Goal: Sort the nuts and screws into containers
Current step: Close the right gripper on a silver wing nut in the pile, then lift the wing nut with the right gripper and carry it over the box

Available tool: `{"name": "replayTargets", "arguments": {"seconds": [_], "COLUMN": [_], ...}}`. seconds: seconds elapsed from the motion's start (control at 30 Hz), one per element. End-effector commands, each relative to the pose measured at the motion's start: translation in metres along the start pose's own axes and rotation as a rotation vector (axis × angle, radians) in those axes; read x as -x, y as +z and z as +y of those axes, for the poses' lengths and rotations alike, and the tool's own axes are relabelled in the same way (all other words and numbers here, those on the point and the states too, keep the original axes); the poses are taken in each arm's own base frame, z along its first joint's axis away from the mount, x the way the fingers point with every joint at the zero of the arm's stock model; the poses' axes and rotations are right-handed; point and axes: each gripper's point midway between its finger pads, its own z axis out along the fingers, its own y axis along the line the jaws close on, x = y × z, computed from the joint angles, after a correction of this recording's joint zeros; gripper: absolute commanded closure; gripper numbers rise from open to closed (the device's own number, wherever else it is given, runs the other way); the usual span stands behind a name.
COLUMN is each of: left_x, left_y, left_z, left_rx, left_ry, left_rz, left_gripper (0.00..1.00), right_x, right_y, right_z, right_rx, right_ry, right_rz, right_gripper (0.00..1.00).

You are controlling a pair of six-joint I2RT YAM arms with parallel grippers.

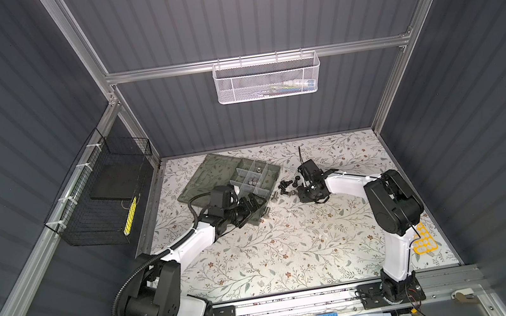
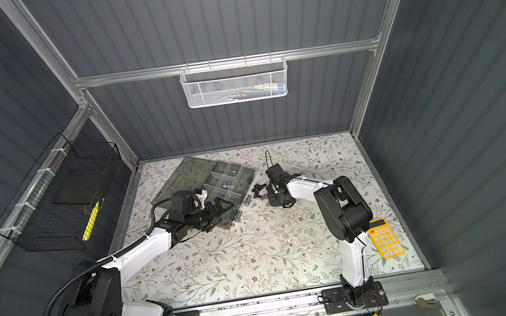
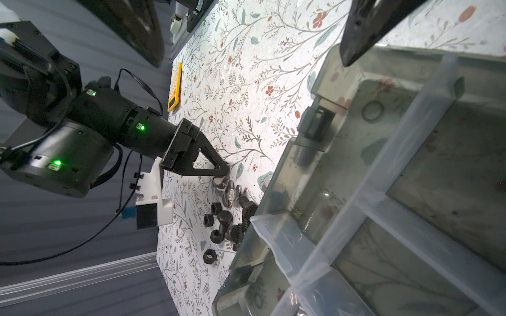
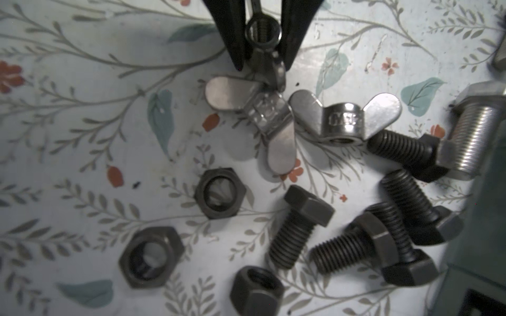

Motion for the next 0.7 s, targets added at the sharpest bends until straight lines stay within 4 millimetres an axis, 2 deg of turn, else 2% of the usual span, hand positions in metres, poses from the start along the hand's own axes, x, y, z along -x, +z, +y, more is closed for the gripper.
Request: {"name": "replayTargets", "arguments": {"seconds": [0.0,0.23,0.33,0.67], "left_x": [0.003,0.005,0.008,0.032], "left_y": [0.0,-0.003,-0.004,-0.013], "left_z": [-0.01,-0.014,-0.016,-0.035], "left_rx": [-0.02,-0.024,-0.023,-0.06], "left_ry": [0.022,0.029,0.036,0.058], "left_rz": [0.008,0.006,0.002,-0.025], "left_gripper": [0.0,0.0,0.0,0.0], "right_x": [-0.033,-0.022,-0.008,0.026], "right_y": [0.003,-0.013,-0.022,-0.065], "right_z": [-0.004,0.02,0.036,0.08], "right_rx": [0.012,0.174,0.29,0.538], "right_ry": [0.036,0.108,0.152,0.221], "right_rz": [0.122,0.112,0.071,0.023], "right_gripper": [0.92,0.92,0.92,0.92]}}
